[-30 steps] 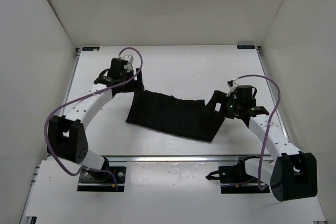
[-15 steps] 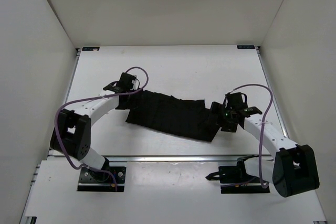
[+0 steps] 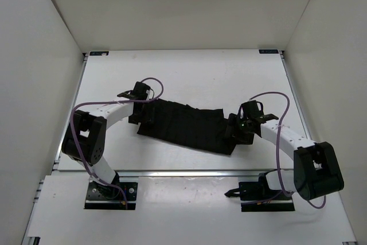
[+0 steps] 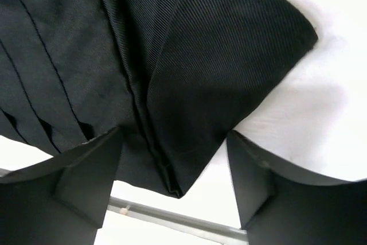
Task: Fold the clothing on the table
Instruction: Fold the skirt
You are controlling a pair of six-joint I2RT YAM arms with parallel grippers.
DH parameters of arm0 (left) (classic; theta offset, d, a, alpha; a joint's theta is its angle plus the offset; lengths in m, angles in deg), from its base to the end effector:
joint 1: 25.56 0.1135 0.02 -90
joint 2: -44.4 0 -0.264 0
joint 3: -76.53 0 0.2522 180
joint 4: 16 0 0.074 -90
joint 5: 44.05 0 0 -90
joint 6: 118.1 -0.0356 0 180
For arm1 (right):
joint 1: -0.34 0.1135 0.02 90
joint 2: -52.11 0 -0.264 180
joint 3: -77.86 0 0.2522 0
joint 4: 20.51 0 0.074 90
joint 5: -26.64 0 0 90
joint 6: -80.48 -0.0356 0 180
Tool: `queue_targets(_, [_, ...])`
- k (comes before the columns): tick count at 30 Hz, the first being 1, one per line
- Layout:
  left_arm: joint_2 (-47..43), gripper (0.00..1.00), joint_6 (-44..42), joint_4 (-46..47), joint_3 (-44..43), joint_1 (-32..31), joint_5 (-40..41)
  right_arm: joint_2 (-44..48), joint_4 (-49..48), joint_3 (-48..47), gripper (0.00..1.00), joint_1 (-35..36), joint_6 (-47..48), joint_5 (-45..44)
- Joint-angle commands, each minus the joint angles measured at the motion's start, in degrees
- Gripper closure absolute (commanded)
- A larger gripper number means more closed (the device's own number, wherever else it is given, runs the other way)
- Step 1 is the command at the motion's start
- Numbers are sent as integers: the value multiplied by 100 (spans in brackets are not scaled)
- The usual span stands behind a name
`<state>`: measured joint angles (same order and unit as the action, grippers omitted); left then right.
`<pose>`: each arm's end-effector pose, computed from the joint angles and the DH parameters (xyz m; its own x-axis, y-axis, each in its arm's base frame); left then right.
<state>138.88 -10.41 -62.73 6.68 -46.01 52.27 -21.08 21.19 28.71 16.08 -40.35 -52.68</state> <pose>0.2870 -0.1028 0.1679 -0.9414 0.0287 -0.3362 0.0297 0.9996 0.0023 0.2088 0.0657 0.1641 -0.9277 0.2618 -0.2662 0.1579 0.9212 0.3557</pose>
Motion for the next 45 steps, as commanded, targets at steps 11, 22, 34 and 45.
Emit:
queue_targets(11, [159, 62, 85, 89, 37, -47, -378, -732, -501, -274, 98, -89, 6, 163])
queue_targets(22, [334, 95, 427, 528, 257, -187, -1194, -1250, -211, -2267, 100, -459, 814, 417])
queue_targets(34, [1247, 95, 920, 1434, -340, -346, -2268, -2453, -712, -4096, 100, 1131, 385, 1112])
queue_targets(45, [1345, 95, 1149, 1952, -183, -179, -2882, -4247, -193, -6215, 100, 1949, 341, 1199])
